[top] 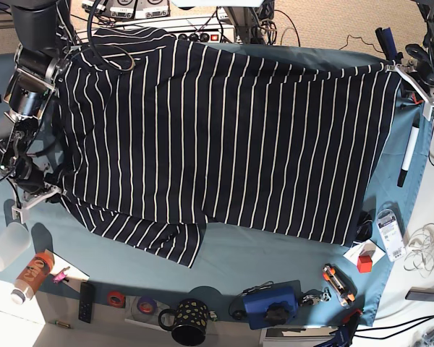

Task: Layout the t-shirt on the table in an organized manner, then fold the t-shirt properly
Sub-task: 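Drag the shirt edge with the right gripper along the table to flatten it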

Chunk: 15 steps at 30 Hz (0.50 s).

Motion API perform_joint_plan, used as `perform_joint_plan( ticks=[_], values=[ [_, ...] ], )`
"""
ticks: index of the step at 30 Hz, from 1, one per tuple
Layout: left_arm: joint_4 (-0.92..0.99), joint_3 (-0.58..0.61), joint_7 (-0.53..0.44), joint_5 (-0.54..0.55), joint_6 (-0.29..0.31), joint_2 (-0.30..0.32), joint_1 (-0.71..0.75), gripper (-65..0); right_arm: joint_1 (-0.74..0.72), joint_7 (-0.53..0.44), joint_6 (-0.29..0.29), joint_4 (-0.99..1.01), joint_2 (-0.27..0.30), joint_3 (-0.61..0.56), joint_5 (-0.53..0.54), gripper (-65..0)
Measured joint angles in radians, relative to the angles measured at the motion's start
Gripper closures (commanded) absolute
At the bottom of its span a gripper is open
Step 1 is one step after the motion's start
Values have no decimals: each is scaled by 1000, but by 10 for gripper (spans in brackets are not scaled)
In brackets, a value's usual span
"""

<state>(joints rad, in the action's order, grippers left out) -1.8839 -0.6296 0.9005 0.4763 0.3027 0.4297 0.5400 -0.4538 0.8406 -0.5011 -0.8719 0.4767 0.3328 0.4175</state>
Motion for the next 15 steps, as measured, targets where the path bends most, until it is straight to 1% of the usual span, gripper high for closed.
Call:
perform_joint_plan(
  ticks=[2,3,4,5,6,7,8,10,11,13,14,15],
  values=[
    [0,0,0,0,0,0,0,-220,0,1,0,-22,0,0,0,0],
    [0,0,0,0,0,0,0,-220,-1,13,-22,-33,1,0,-1,0],
    [0,0,0,0,0,0,0,-220,-3,35,-80,-40,3,0,-3,-2],
    [0,0,0,0,0,0,0,-220,-4,68,-148,-45,3,0,1,-71],
    [0,0,0,0,0,0,0,-220,-6,112,-193,-46,2,0,9,-147],
    [0,0,0,0,0,0,0,-220,-6,159,-196,-46,0,0,12,-214],
    [0,0,0,0,0,0,0,-220,-6,195,-197,-45,-1,0,18,-253],
    [0,0,0,0,0,0,0,-220,-6,257,-196,-45,6,0,37,-260],
    [0,0,0,0,0,0,0,-220,-6,260,-196,-44,16,0,74,-260],
    [0,0,0,0,0,0,0,-220,-9,254,-196,-47,53,-2,184,-260],
    [0,0,0,0,0,0,0,-220,-12,242,-196,-60,76,-2,219,-260],
    [0,0,0,0,0,0,0,-220,-14,220,-195,-82,99,1,227,-260]
  ],
)
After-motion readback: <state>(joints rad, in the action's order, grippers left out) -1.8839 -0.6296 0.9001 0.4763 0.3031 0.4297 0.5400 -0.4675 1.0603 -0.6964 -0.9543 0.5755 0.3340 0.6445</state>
